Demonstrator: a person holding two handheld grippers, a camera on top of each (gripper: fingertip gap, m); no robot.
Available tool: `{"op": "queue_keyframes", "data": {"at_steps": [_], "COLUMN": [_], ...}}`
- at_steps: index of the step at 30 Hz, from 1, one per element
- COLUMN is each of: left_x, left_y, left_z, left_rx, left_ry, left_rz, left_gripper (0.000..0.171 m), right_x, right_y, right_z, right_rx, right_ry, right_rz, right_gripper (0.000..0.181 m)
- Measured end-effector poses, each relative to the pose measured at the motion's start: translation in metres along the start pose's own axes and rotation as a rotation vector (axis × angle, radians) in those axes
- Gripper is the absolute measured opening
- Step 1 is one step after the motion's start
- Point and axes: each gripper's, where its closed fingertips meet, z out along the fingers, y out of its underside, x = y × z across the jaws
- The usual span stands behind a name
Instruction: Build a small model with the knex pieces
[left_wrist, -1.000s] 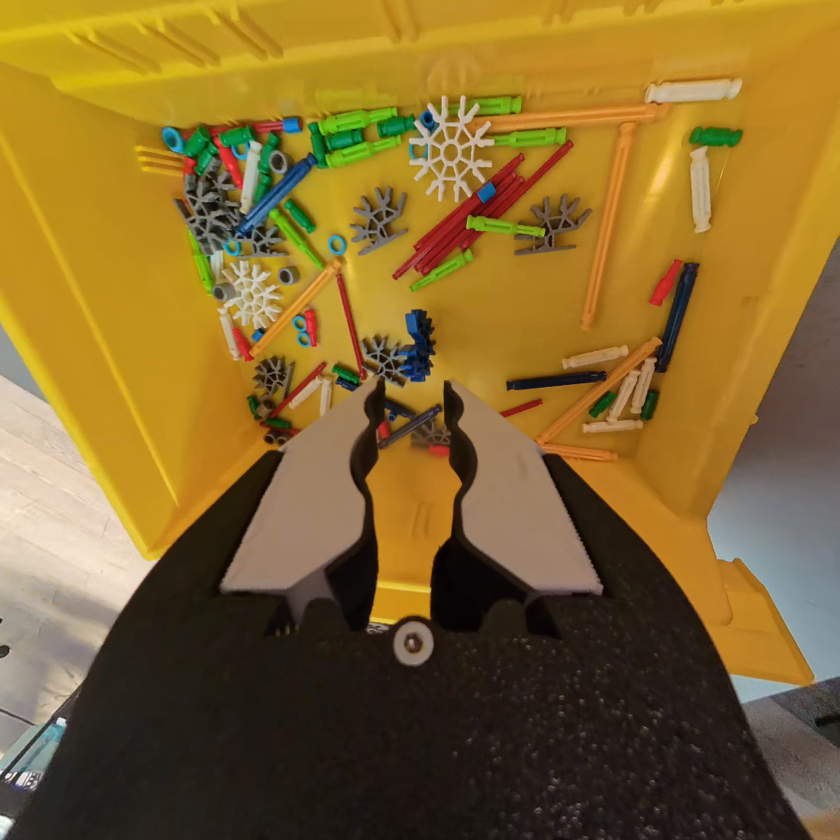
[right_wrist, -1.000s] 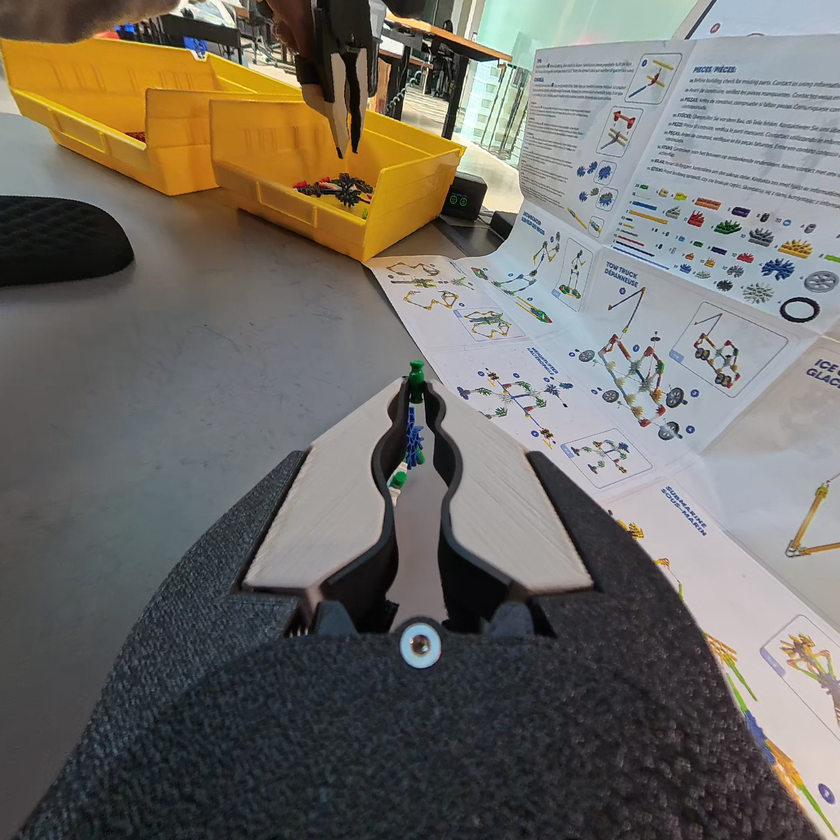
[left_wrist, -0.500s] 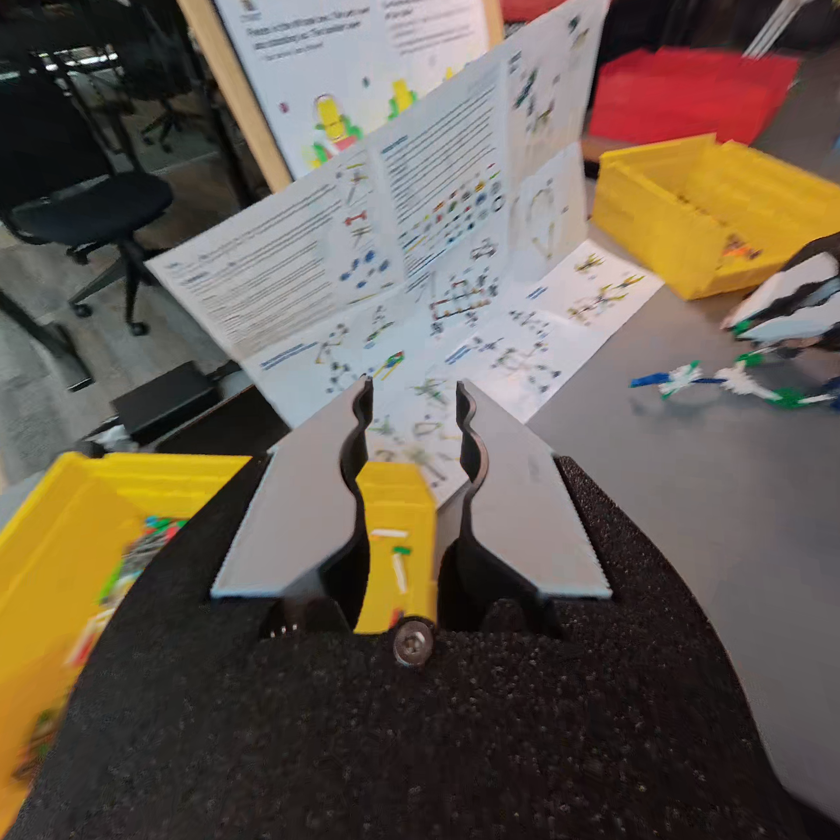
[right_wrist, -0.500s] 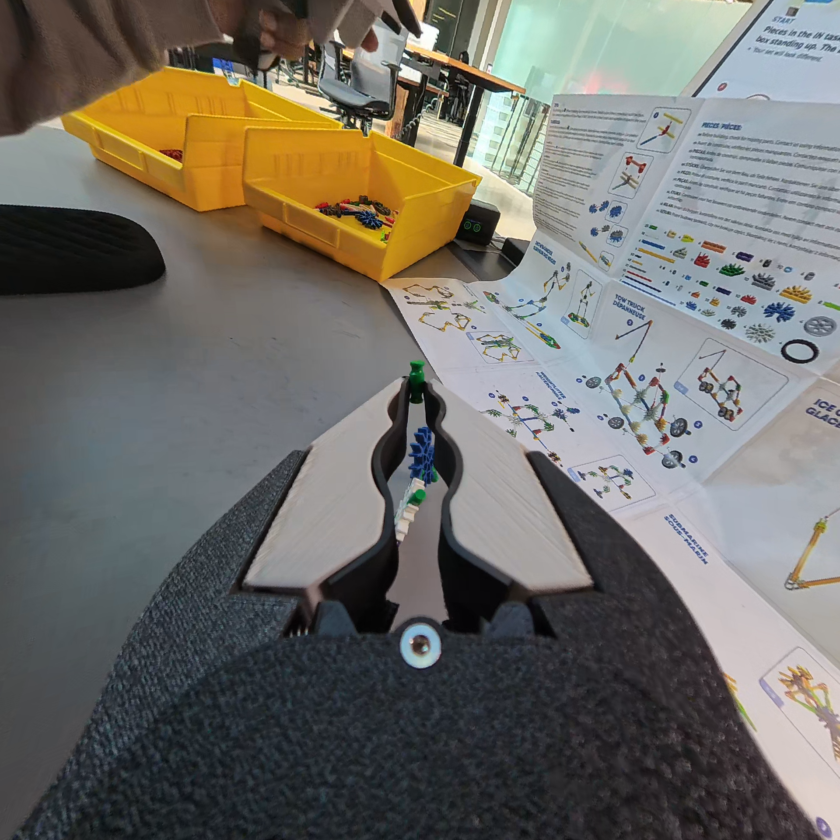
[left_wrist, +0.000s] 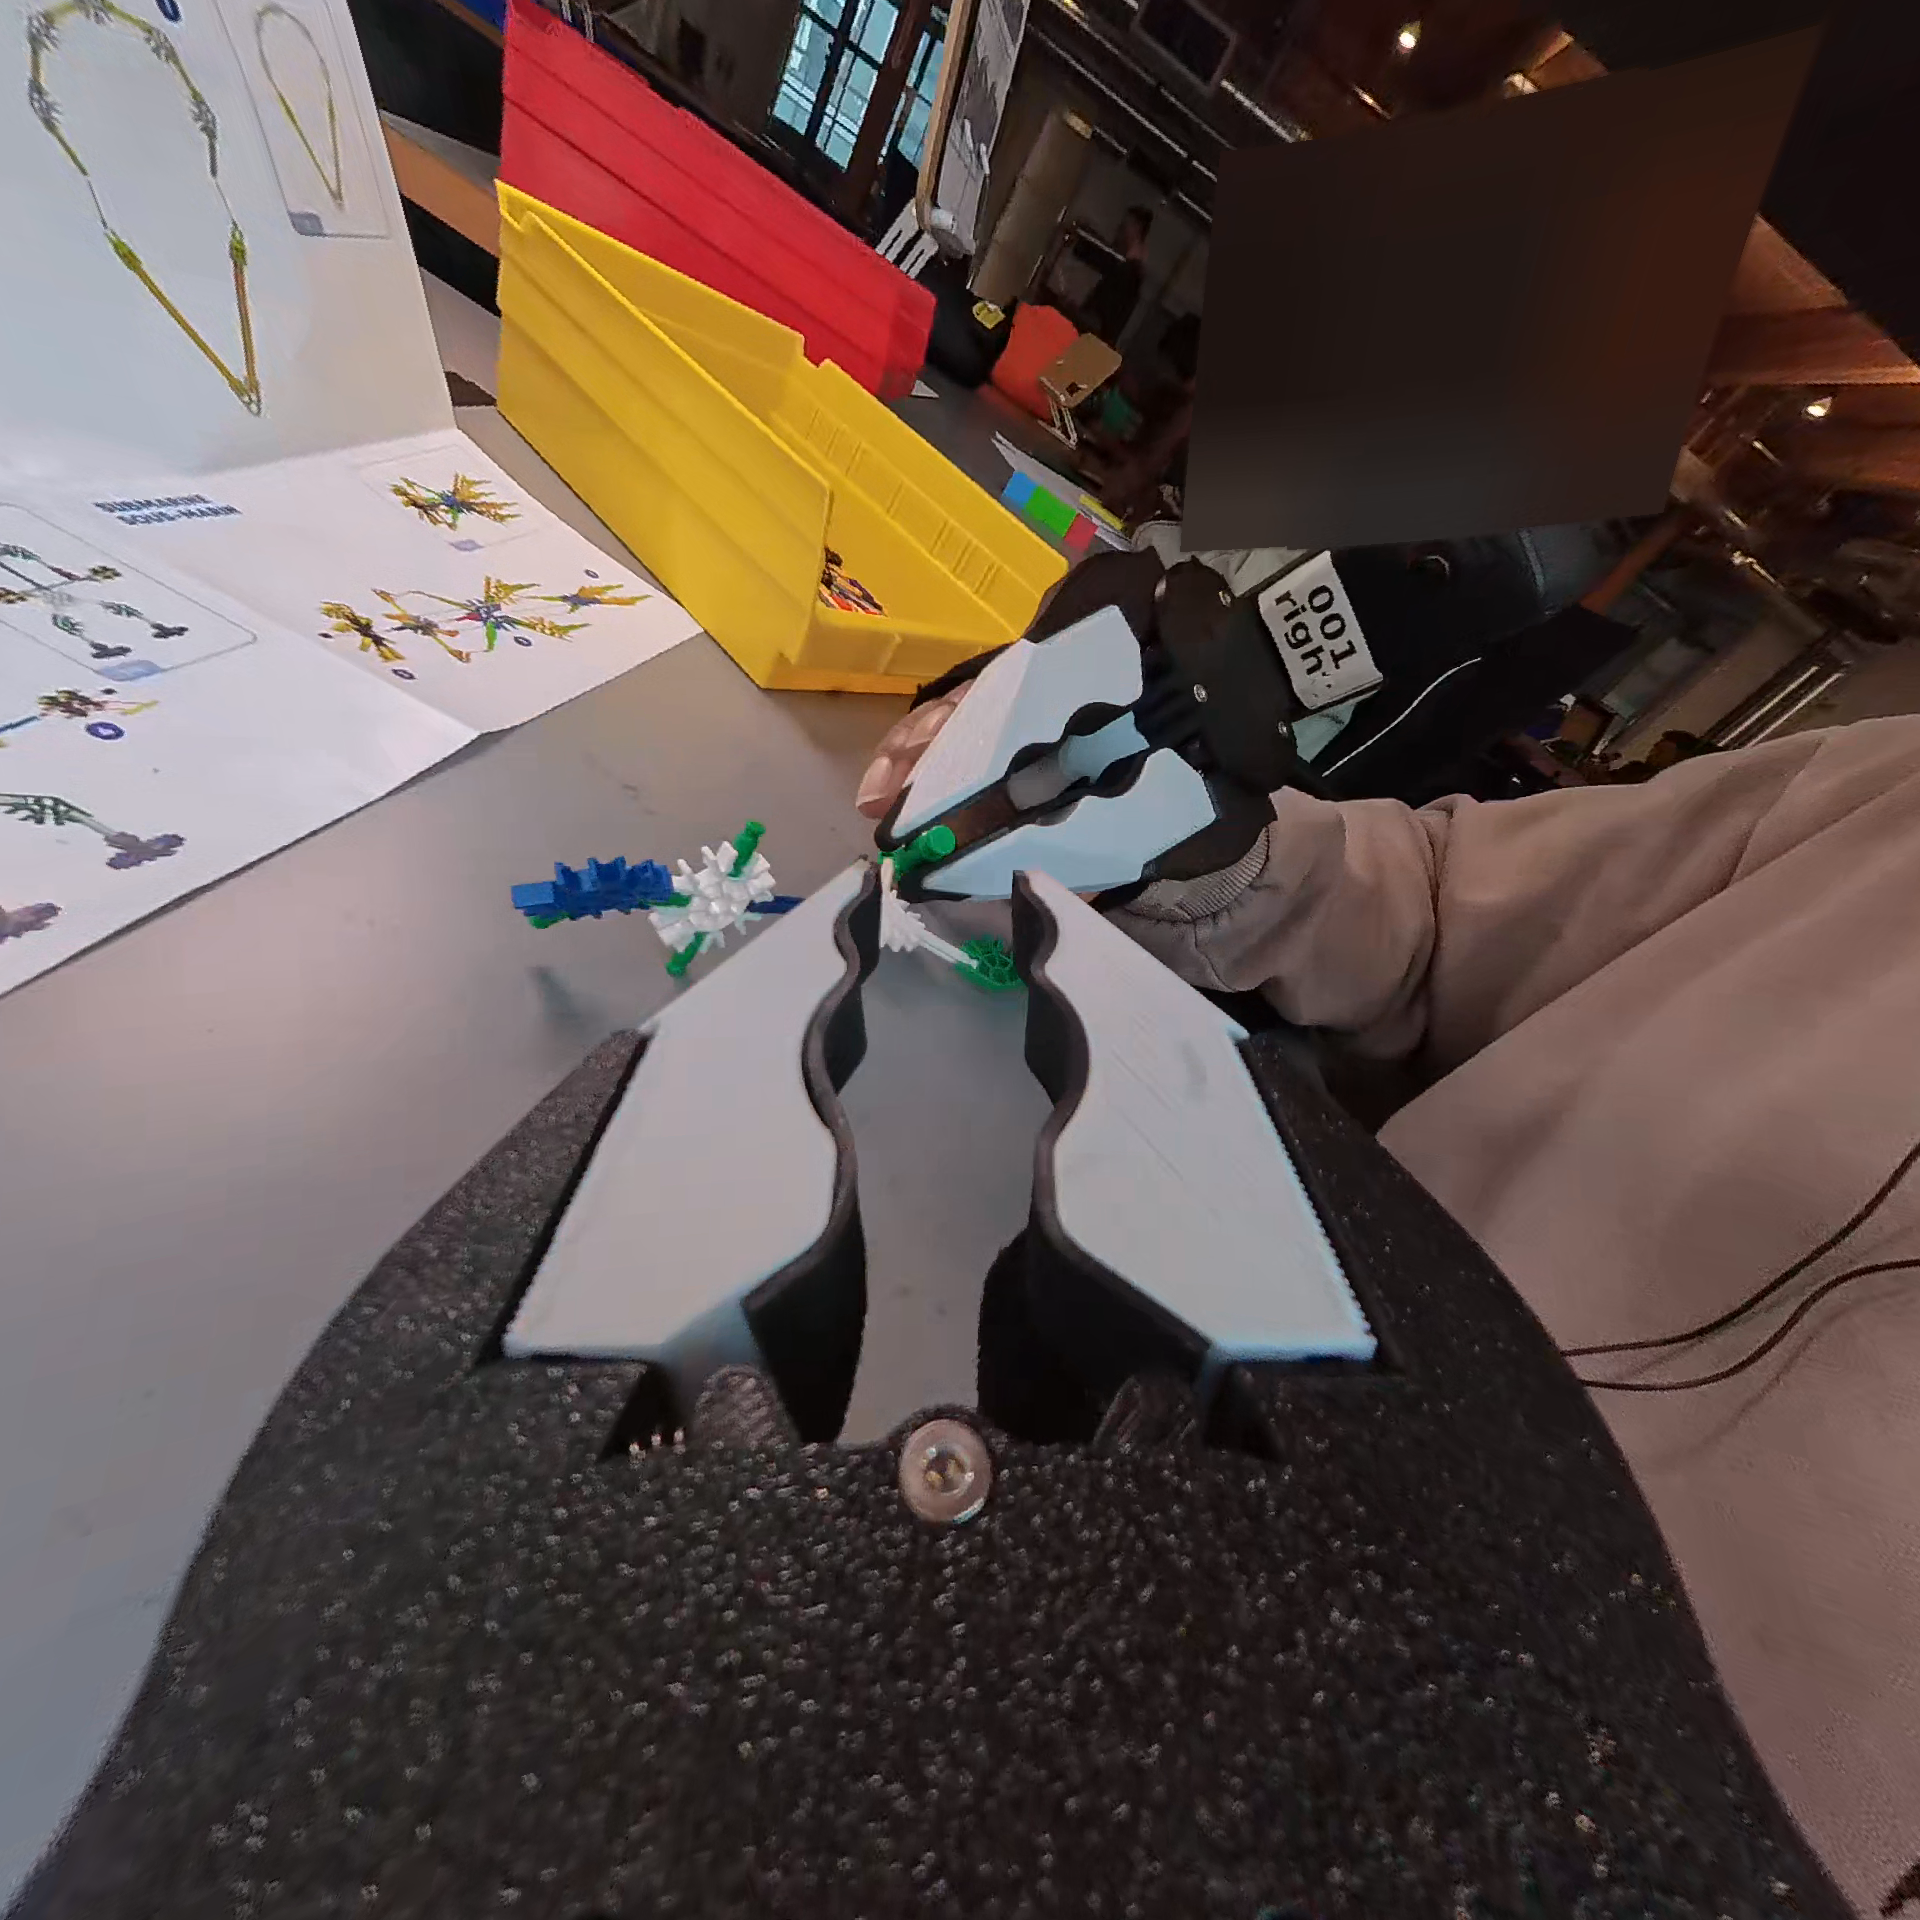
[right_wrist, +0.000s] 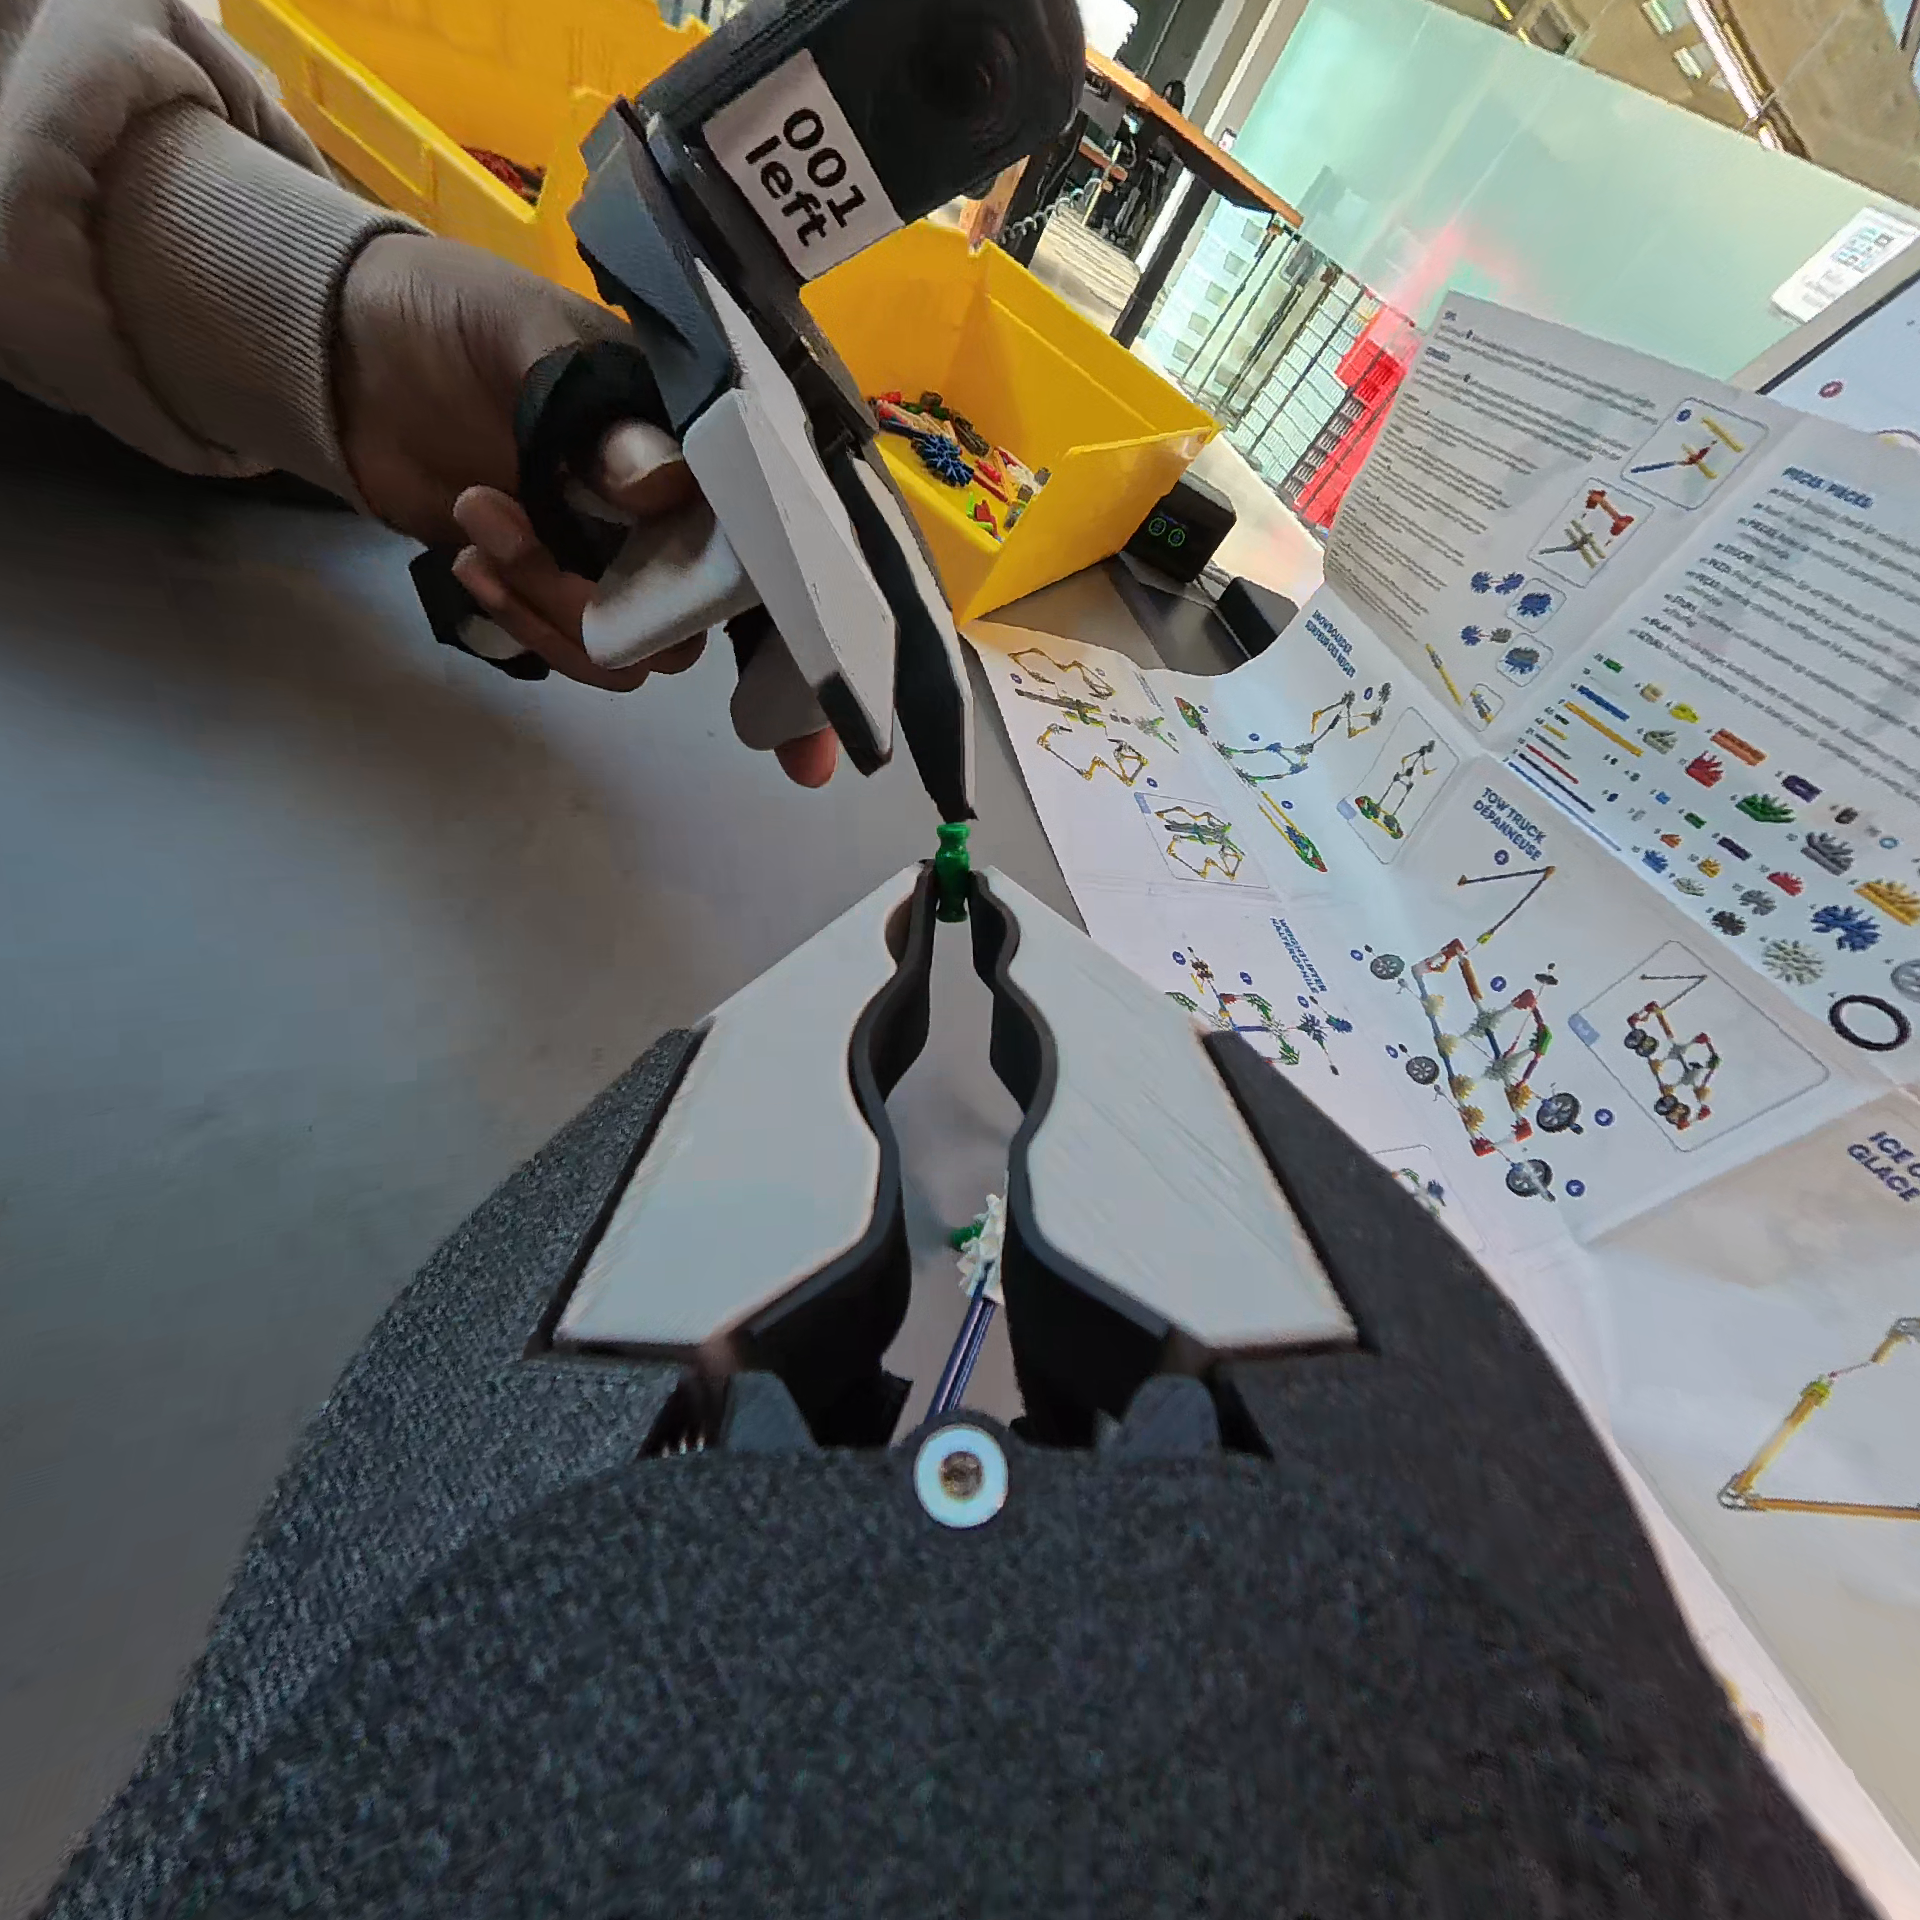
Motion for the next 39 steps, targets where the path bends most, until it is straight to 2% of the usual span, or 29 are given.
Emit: {"op": "queue_keyframes", "data": {"at_steps": [5, 9, 12, 14, 16, 17, 20, 22, 25, 27, 29, 33, 36, 39], "left_x": [-0.003, -0.004, -0.005, -0.011, -0.035, -0.055, -0.116, -0.140, -0.169, -0.183, -0.187, -0.178, -0.168, -0.152], "left_y": [0.020, 0.026, 0.029, 0.027, 0.012, 0.000, -0.046, -0.061, -0.047, -0.028, -0.024, -0.035, -0.046, -0.055], "left_z": [0.001, -0.002, -0.002, -0.006, -0.024, -0.043, -0.142, -0.212, -0.290, -0.312, -0.313, -0.287, -0.265, -0.234], "left_rx": [-0.058, -0.083, -0.101, -0.106, -0.087, -0.078, -0.058, -0.057, -0.118, -0.162, -0.138, -0.041, 0.029, 0.096], "left_ry": [-0.058, -0.079, -0.076, -0.121, -0.282, -0.431, -1.000, -1.275, -1.499, -1.526, -1.497, -1.374, -1.311, -1.203], "left_rz": [-0.006, 0.015, 0.011, 0.055, 0.164, 0.251, 0.498, 0.512, 0.387, 0.277, 0.255, 0.292, 0.375, 0.443], "left_gripper": [0.015, 0.007, 0.006, 0.005, 0.005, 0.005, 0.006, 0.006, 0.006, 0.009, 0.015, 0.025, 0.046, 0.049], "right_x": [-0.018, -0.022, -0.025, -0.020, -0.004, 0.005, 0.033, 0.048, 0.062, 0.067, 0.070, 0.075, 0.074, 0.073], "right_y": [0.003, 0.005, 0.006, 0.007, 0.004, 0.003, 0.008, 0.014, 0.021, 0.024, 0.027, 0.037, 0.046, 0.057], "right_z": [0.011, 0.014, 0.014, 0.013, 0.008, 0.004, -0.011, -0.020, -0.028, -0.032, -0.035, -0.039, -0.039, -0.037], "right_rx": [-0.077, -0.129, -0.143, -0.142, -0.126, -0.111, -0.084, -0.082, -0.082, -0.085, -0.093, -0.118, -0.131, -0.161], "right_ry": [0.012, 0.041, 0.039, 0.065, 0.114, 0.128, 0.169, 0.192, 0.201, 0.201, 0.198, 0.185, 0.141, 0.112], "right_rz": [-0.186, -0.329, -0.376, -0.371, -0.309, -0.252, -0.096, -0.036, 0.037, 0.065, 0.083, 0.151, 0.253, 0.324], "right_gripper": [0.005, 0.004, 0.005, 0.007, 0.022, 0.028, 0.032, 0.030, 0.022, 0.021, 0.021, 0.023, 0.034, 0.048]}}
